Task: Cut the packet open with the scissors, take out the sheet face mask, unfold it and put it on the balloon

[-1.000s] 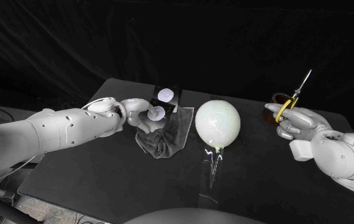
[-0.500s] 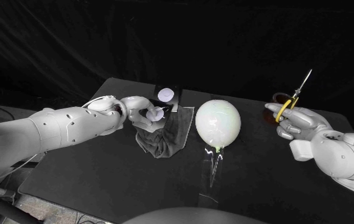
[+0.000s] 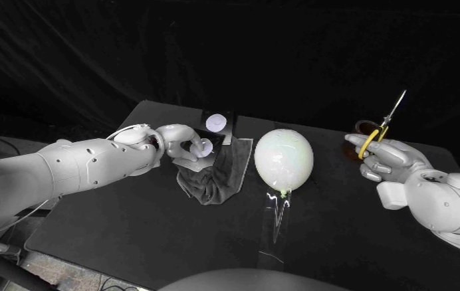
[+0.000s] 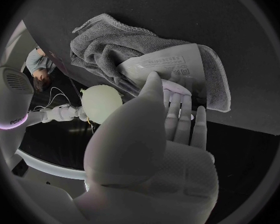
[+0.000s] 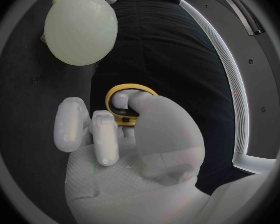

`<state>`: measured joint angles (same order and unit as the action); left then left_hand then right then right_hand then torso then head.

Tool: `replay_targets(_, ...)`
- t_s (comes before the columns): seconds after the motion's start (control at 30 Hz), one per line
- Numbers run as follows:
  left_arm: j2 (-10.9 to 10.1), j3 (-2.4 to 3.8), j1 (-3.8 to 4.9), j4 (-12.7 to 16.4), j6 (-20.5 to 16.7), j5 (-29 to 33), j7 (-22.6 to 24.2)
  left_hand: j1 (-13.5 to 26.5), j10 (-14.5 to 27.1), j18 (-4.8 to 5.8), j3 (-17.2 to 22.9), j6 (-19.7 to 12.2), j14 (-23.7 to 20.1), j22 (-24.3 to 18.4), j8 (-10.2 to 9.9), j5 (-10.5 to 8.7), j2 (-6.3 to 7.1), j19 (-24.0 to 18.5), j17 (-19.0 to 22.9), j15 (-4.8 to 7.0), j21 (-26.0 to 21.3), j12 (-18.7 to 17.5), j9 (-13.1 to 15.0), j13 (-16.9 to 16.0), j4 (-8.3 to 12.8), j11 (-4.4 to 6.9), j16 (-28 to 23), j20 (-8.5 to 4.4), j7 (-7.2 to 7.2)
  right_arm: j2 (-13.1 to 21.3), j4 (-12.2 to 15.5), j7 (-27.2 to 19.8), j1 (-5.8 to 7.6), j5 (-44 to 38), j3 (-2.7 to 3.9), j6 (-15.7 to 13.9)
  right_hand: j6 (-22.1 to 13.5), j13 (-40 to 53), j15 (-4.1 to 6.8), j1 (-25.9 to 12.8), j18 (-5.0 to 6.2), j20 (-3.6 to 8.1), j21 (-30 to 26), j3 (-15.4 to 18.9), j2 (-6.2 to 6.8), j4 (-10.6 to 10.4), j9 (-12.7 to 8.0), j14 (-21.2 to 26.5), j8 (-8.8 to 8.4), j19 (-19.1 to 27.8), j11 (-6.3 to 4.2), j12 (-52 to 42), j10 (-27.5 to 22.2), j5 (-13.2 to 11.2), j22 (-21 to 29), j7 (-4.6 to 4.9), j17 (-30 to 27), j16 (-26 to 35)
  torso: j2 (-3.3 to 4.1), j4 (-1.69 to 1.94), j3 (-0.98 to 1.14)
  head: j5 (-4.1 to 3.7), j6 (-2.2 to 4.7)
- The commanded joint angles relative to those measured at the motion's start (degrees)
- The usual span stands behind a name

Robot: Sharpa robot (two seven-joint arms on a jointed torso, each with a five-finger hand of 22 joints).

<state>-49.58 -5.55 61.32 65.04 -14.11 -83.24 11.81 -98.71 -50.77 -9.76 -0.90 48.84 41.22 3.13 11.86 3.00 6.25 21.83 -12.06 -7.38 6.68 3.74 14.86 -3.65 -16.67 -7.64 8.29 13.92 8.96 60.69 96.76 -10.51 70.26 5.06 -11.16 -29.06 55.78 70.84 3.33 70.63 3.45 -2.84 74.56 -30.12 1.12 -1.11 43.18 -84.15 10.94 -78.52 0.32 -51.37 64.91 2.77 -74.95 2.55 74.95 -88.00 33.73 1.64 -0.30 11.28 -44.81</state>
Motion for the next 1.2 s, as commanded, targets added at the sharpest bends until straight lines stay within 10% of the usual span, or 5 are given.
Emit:
replay_targets(0.03,-0.49,-0.43,-0.64,0.42,-0.06,0.71,0.43,2.95,1.91,-0.33,-2.10,-0.62,-4.93,-0.57,-0.48,-0.16,2.50,-2.70,1.86,-0.05,-1.23,-0.38,-0.14,0.17,-0.32,0.66,-1.99,0.44,-0.43,-0.02,0.10,-0.58,-0.01,-0.84,0.04,0.71,2.47,9.14,0.32,-0.66,0.81,0.03,0.19,-0.07,-0.02,-0.14,0.06,-4.82,0.38,-0.28,-0.51,-26.12,22.27,0.14,-1.67,1.88,10.26,-0.23,0.03,0.02,-0.01,-0.08,0.13)
replay_targets(0.07,-0.69,-0.43,-0.64,0.71,-0.86,1.26,1.02,5.29,5.22,0.51,-5.46,-1.24,-10.11,-0.87,-0.81,-0.09,5.43,-4.35,3.23,-0.53,-1.93,-0.51,-0.28,0.29,-0.36,2.11,-3.69,2.08,-1.73,0.00,0.09,-0.58,-0.01,-0.86,0.04,0.70,2.47,9.14,0.32,-0.66,0.81,0.03,0.19,-0.07,-0.02,-0.14,0.06,-4.82,0.38,-0.28,-0.51,-26.12,22.27,0.14,-1.67,1.88,10.26,-0.23,0.05,0.03,-0.03,-0.16,0.16)
replay_targets(0.33,-2.64,-0.38,-0.74,3.35,-5.67,4.02,4.16,7.05,13.61,1.14,-10.70,-7.53,-20.02,-1.23,-3.53,-0.01,10.23,-8.91,5.82,0.13,-3.65,-0.85,-1.83,0.62,-0.51,3.80,-6.01,2.33,-3.93,0.15,0.06,-0.55,-0.02,-0.97,0.04,0.65,2.50,9.04,0.33,-0.68,0.84,0.04,0.10,-0.10,-0.02,-0.09,0.05,-4.78,0.38,-0.22,-0.53,-25.99,22.25,0.14,-1.59,1.86,10.08,-0.16,0.04,0.12,-0.06,-0.32,0.06)
replay_targets(0.73,-4.00,-0.29,-0.84,4.82,-6.19,4.25,3.25,6.39,23.01,0.67,-11.71,-14.12,-25.28,-1.34,-5.57,0.03,11.15,-10.87,7.16,1.57,-4.28,-1.30,-3.58,1.09,-0.57,4.56,-6.34,1.58,-3.73,0.08,-0.09,-0.47,-0.15,-1.05,0.03,0.74,2.50,9.04,0.33,-0.68,0.84,0.04,0.10,-0.10,-0.02,-0.09,0.05,-4.78,0.38,-0.22,-0.53,-25.99,22.25,0.14,-1.59,1.86,10.08,-0.16,0.04,0.06,-0.05,-0.17,-0.19)
replay_targets(1.2,-2.49,-0.32,-0.84,2.77,-3.92,2.49,1.00,5.05,24.36,-0.25,-10.57,-14.91,-24.57,-0.98,-5.78,0.07,10.99,-9.35,6.92,1.90,-3.74,-1.25,-3.74,1.08,-0.60,4.21,-6.00,0.92,-3.28,0.00,-0.07,-0.42,-0.21,-1.12,0.02,0.96,2.50,9.04,0.33,-0.68,0.84,0.04,0.10,-0.10,-0.02,-0.09,0.05,-4.78,0.38,-0.22,-0.53,-25.99,22.25,0.14,-1.59,1.86,10.08,-0.16,0.03,-0.13,0.00,-0.10,-0.32)
